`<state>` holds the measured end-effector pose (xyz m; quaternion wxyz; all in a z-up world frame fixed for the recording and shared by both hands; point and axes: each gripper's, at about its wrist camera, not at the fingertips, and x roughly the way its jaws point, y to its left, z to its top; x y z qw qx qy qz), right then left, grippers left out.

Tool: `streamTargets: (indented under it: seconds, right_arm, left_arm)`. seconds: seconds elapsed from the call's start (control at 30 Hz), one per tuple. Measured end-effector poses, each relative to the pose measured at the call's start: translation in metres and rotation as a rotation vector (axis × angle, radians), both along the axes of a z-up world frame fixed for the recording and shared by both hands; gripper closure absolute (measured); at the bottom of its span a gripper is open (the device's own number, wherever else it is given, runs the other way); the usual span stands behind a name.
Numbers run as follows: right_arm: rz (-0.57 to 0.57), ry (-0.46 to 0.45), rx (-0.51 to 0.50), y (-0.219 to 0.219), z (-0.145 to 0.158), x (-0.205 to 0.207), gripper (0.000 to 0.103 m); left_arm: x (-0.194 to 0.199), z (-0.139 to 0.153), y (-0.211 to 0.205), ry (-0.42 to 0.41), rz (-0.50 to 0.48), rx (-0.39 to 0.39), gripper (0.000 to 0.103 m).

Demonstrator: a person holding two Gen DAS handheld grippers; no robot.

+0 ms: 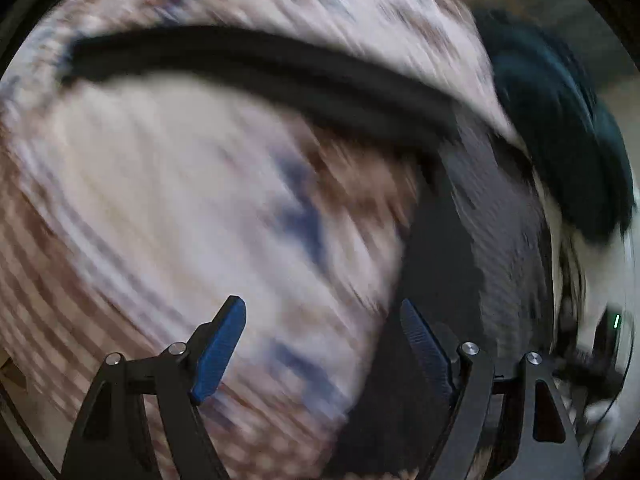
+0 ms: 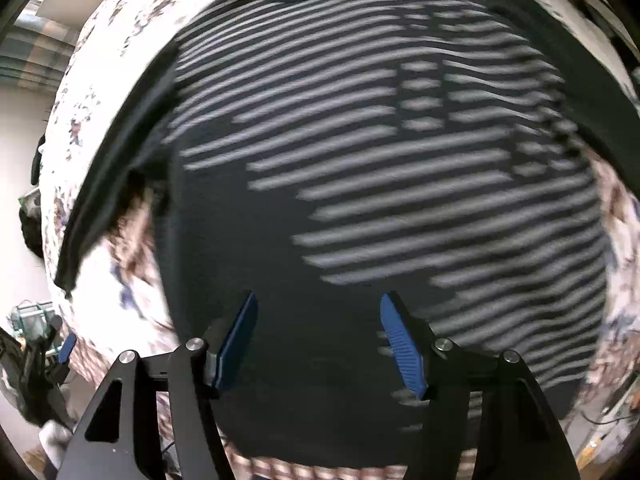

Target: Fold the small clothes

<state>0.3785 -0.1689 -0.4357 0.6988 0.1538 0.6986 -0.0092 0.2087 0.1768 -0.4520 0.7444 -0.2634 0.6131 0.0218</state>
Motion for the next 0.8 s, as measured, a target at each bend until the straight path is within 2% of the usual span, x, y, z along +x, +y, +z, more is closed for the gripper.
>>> streamTargets:
  seconds: [0.07, 0.13, 0.17, 0.3, 0.37, 0.4, 0.43, 0.5, 0.53, 0.57, 0.6, 0.63, 0.67, 0.77, 0.8]
  right_arm:
    - [-0.011, 0.010, -0.018, -0.041, 0.001, -0.019, 0.036]
    - [-0.018, 0.022, -0.046, -0.075, -0.003, -0.033, 0.027]
    - [-0.021, 0.033, -0.070, -0.094, -0.008, -0.041, 0.026]
    - [-0.072, 0.091, -0.119, -0.163, -0.031, -0.073, 0.026]
    - [-0.121, 0.126, -0.120, -0.193, -0.045, -0.091, 0.026]
    - [-0.140, 0.140, -0.114, -0.204, -0.051, -0.099, 0.026]
    - [-0.163, 0.166, -0.111, -0.217, -0.060, -0.110, 0.026]
    - [-0.196, 0.203, -0.094, -0.232, -0.073, -0.126, 0.026]
    - [-0.221, 0.228, -0.080, -0.239, -0.082, -0.137, 0.027]
    - [-0.243, 0.230, -0.056, -0.244, -0.088, -0.145, 0.030]
    - [-0.261, 0.215, -0.024, -0.247, -0.092, -0.152, 0.055]
    - [-0.278, 0.207, 0.001, -0.249, -0.094, -0.159, 0.092]
    - [-0.296, 0.203, 0.032, -0.250, -0.093, -0.164, 0.095]
    - [-0.246, 0.177, 0.015, -0.246, -0.082, -0.174, 0.096]
    - [-0.246, 0.181, 0.025, -0.247, -0.082, -0.176, 0.096]
  left_arm:
    - [-0.010, -0.017, -0.043, 0.053, -0.060, -0.023, 0.024]
    - [-0.019, -0.037, -0.086, 0.109, -0.120, -0.028, 0.024]
    - [-0.021, -0.043, -0.097, 0.126, -0.137, -0.021, 0.024]
    - [-0.033, -0.062, -0.136, 0.178, -0.191, 0.105, 0.025]
    - [-0.039, -0.065, -0.141, 0.171, -0.196, 0.131, 0.026]
    - [-0.041, -0.064, -0.142, 0.158, -0.201, 0.145, 0.041]
    - [-0.043, -0.064, -0.143, 0.153, -0.211, 0.158, 0.066]
    - [-0.049, -0.064, -0.142, 0.141, -0.237, 0.186, 0.092]
    - [-0.051, -0.063, -0.141, 0.131, -0.251, 0.193, 0.095]
    - [-0.052, -0.062, -0.141, 0.130, -0.263, 0.201, 0.095]
    - [-0.053, -0.060, -0.142, 0.128, -0.281, 0.211, 0.096]
    - [-0.053, -0.059, -0.143, 0.131, -0.294, 0.217, 0.096]
    - [-0.055, -0.056, -0.141, 0.137, -0.305, 0.219, 0.096]
    - [-0.050, -0.053, -0.146, 0.176, -0.304, 0.222, 0.095]
    - [-0.043, -0.047, -0.151, 0.205, -0.309, 0.235, 0.092]
